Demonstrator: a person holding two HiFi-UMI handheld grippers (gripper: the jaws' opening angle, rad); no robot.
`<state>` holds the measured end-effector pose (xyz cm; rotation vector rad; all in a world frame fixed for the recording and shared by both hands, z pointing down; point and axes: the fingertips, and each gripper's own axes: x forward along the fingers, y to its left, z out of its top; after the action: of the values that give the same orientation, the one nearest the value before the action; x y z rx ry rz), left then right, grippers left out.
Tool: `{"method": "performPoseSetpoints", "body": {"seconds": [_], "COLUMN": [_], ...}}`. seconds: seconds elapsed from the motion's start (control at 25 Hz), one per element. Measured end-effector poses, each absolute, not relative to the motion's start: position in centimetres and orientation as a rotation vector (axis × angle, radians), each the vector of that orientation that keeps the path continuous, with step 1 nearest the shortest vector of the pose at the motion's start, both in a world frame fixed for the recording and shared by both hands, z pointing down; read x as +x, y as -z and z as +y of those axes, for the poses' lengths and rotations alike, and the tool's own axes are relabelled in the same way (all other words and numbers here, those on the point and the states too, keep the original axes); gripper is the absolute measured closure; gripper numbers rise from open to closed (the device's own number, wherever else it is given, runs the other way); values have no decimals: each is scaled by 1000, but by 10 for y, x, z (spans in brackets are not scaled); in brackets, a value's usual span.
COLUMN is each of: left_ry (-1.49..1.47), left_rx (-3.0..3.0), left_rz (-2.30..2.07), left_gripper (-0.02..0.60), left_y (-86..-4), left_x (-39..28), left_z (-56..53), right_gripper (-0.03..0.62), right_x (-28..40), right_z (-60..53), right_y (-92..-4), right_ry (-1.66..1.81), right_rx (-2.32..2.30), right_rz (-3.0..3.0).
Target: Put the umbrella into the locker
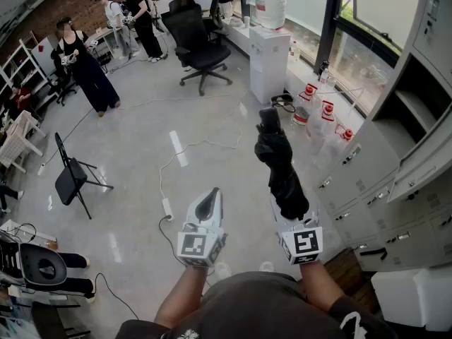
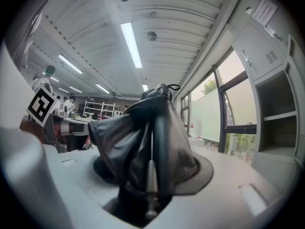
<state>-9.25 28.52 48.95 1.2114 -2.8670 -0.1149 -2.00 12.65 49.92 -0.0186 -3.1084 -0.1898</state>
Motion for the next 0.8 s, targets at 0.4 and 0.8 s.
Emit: {"method": "performPoseSetpoints", "body": {"seconds": [0.4, 0.8], "left_ry": [104, 112], "left_rx": [1214, 1223], "left_rz": [-2892, -2878], "left_gripper": [577, 577], "left_y": [-481, -484], "left_x": [-89, -97], "left_z": [298, 299], "right_gripper": [355, 350], "right_x": [-16, -25], "right_z": [139, 147], "right_y": [-497, -489], "right_ry": [173, 127], "right_rx": [-23, -48], "right_rz": [-3095, -3133]}}
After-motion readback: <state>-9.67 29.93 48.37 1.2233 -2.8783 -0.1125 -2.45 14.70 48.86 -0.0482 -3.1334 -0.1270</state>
